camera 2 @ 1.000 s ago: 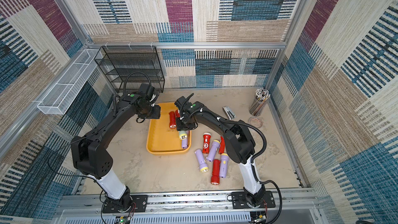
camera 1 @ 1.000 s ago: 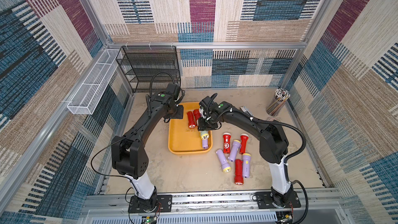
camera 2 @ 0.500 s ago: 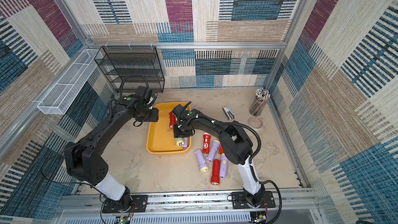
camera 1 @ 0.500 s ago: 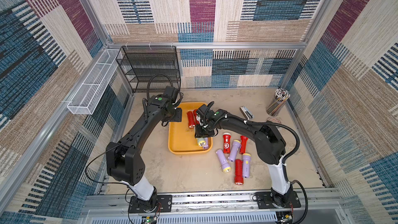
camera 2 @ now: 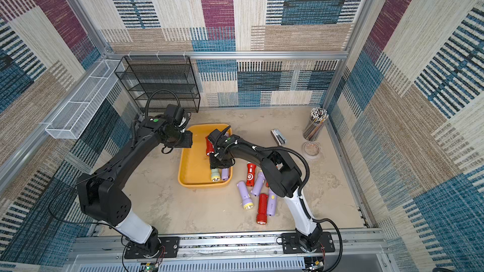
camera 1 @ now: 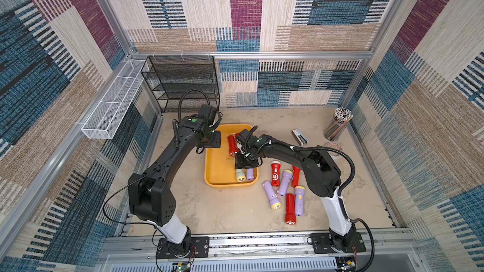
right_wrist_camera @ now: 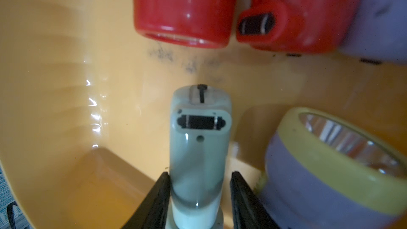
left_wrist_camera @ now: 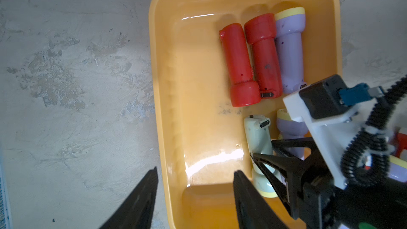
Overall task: Put the flashlights into the storage boxes
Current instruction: Place the flashlight at the storage box, then pick up the flashlight from the center of the board.
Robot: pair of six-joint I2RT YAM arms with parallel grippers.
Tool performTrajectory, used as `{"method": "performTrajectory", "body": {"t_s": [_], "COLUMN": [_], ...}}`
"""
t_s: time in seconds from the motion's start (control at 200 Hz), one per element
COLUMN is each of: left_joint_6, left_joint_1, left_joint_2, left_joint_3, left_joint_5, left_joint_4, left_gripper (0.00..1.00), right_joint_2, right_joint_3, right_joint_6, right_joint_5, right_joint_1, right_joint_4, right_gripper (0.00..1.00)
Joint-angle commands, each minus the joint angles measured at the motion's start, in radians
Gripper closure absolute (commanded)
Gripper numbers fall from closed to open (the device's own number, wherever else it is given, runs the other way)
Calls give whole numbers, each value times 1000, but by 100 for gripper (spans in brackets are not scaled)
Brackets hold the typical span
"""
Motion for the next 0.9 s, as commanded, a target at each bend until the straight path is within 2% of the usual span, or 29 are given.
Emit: {"method": "performTrajectory", "body": {"t_s": [0.0,0.17,0.476,0.636,0.786,0.841,0.861,0.896], "left_joint_6": [-11,-13,-19,-37,-72,-83,-86,-92], "left_joint_1": [3,3,4,0,-25,-48,-59,-81], "left_joint_2": [10,23,37,59,91,104,110,118], "left_joint_3": [10,15,61,108,145,157,162,171], "left_joint_5": [-11,-6,-6,28,81,96,100,103], "left_joint_4": [10,19,32,41,42,41,41,41], "left_gripper": [41,42,41,41,41,41,41,41], "right_joint_2": [5,-8,-25,-71,-176,-228,-247,-282], "right_joint_3": [20,68,315,283,123,49,17,-28], "right_joint_6": [1,-16,-107,-136,-135,-131,-132,-130], "right_joint_5": [18,35,185,226,249,253,255,259], "right_joint_1": [1,1,-42,-100,-171,-197,-205,-224], "right_joint_4": [-27,-89,-309,-322,-268,-241,-232,-217], "right_gripper": [49,48,41,38,18,11,5,3]}}
